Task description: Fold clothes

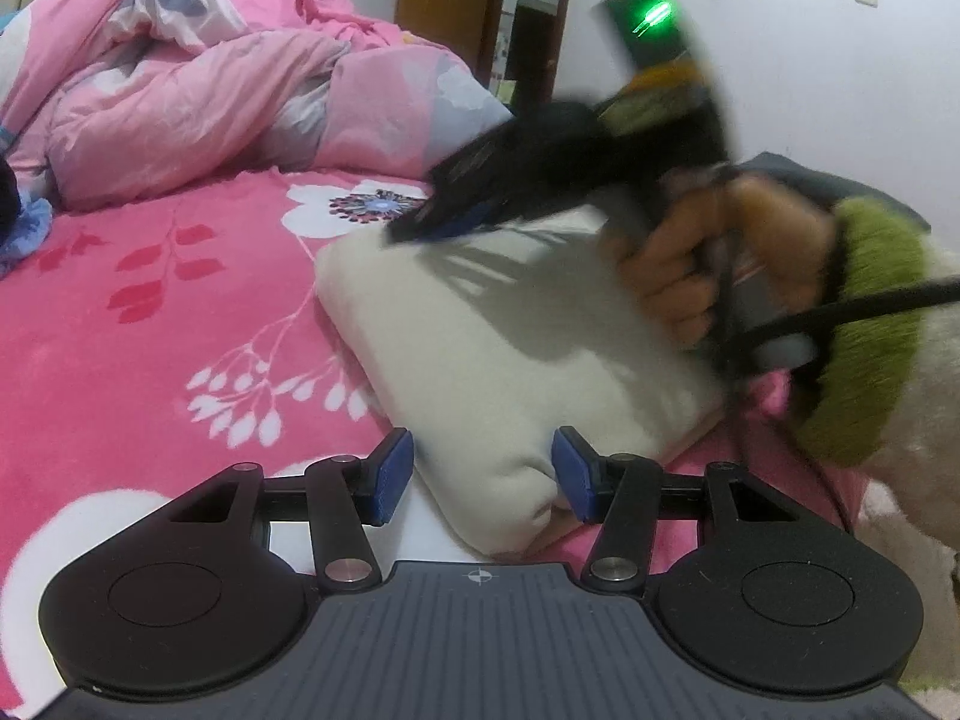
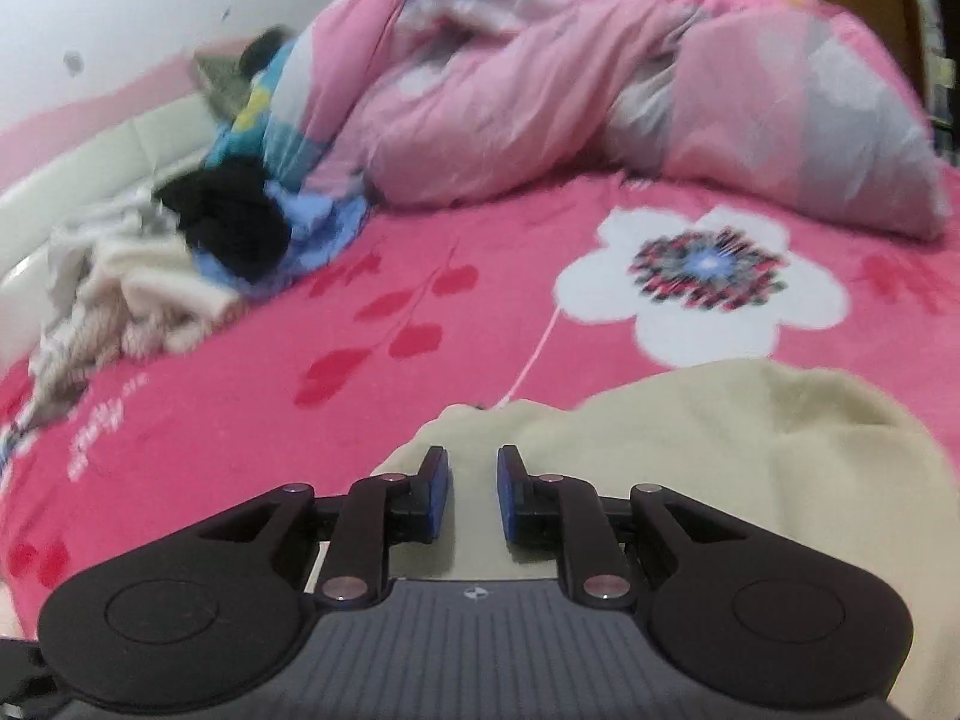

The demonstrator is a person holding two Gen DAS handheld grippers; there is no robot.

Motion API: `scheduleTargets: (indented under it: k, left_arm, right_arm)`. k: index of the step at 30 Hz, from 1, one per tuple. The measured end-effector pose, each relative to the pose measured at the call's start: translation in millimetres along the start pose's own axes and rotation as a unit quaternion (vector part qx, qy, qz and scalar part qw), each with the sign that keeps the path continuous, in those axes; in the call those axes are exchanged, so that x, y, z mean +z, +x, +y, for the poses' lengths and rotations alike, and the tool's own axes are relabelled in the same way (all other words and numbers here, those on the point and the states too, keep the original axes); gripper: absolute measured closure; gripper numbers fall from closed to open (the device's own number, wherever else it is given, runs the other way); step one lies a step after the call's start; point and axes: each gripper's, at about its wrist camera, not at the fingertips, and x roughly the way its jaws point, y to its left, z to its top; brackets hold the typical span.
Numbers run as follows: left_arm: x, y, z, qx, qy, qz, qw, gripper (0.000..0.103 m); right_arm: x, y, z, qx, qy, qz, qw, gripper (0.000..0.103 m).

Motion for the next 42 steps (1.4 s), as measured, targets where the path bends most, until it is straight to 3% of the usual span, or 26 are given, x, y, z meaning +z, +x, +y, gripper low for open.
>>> scheduleTargets:
  k: [4, 6, 7, 9, 13, 19, 21, 23, 26, 29, 35, 40, 42]
  left_arm:
    - [0.1, 0.5, -1.4, 0.004, 0.001, 0.001, 1.0000, 0.050]
    - [0.5, 0.7, -2.3, 0.005, 0.003, 0.002, 1.0000, 0.050]
    - [0.4, 0.7, -2.9, 0.006, 0.003, 0.002, 1.0000, 0.050]
    - [2.6, 0.7, -6.6, 0.010, 0.006, 0.005, 0.9999, 0.050]
    - [12.1, -9.5, -17.8, 0.038, 0.032, -0.002, 0.9988, 0.051]
    - [33.8, -27.7, -30.2, 0.044, 0.056, -0.041, 0.9966, 0.052]
    - [40.0, -17.6, -37.2, 0.041, 0.069, -0.030, 0.9963, 0.052]
    - [41.9, -1.9, -45.4, 0.050, 0.089, -0.004, 0.9948, 0.052]
    - [35.0, 25.1, -50.8, 0.072, 0.097, 0.059, 0.9910, 0.050]
    - [34.4, 24.9, -52.1, 0.080, 0.093, 0.064, 0.9904, 0.050]
    - [35.3, 21.8, -45.8, 0.083, 0.074, 0.075, 0.9909, 0.050]
    - [33.8, 21.9, -55.0, 0.089, 0.092, 0.076, 0.9889, 0.050]
    - [34.3, 22.2, -54.9, 0.092, 0.096, 0.076, 0.9882, 0.050]
  right_arm:
    - [0.4, -62.3, -11.7, -0.053, -0.011, -0.054, 0.997, 0.085]
    - [-11.7, -50.6, -34.3, -0.088, 0.012, -0.012, 0.996, 0.085]
    - [-22.1, -34.9, -48.5, -0.105, 0.024, 0.022, 0.994, 0.092]
    - [-45.4, -20.2, -63.2, -0.090, 0.026, 0.001, 0.996, 0.095]
    - [-28.2, -30.5, -50.0, -0.108, 0.029, 0.009, 0.994, 0.092]
    - [-31.8, -121.9, -25.3, -0.123, 0.037, -0.074, 0.989, 0.090]
    - [-44.9, -144.4, -23.0, -0.142, 0.038, -0.080, 0.986, 0.090]
    - [-64.0, -149.0, -27.8, -0.159, 0.051, -0.058, 0.984, 0.090]
    - [-105.2, -118.4, -46.6, -0.206, 0.058, 0.009, 0.977, 0.090]
    - [-110.1, -117.7, -49.0, -0.205, 0.061, -0.008, 0.977, 0.089]
    - [-94.7, -167.2, -45.5, -0.196, 0.092, -0.063, 0.974, 0.089]
    - [-126.2, -134.7, -80.8, -0.200, 0.123, -0.027, 0.972, 0.085]
    - [-120.2, -139.5, -83.3, -0.197, 0.139, -0.025, 0.970, 0.082]
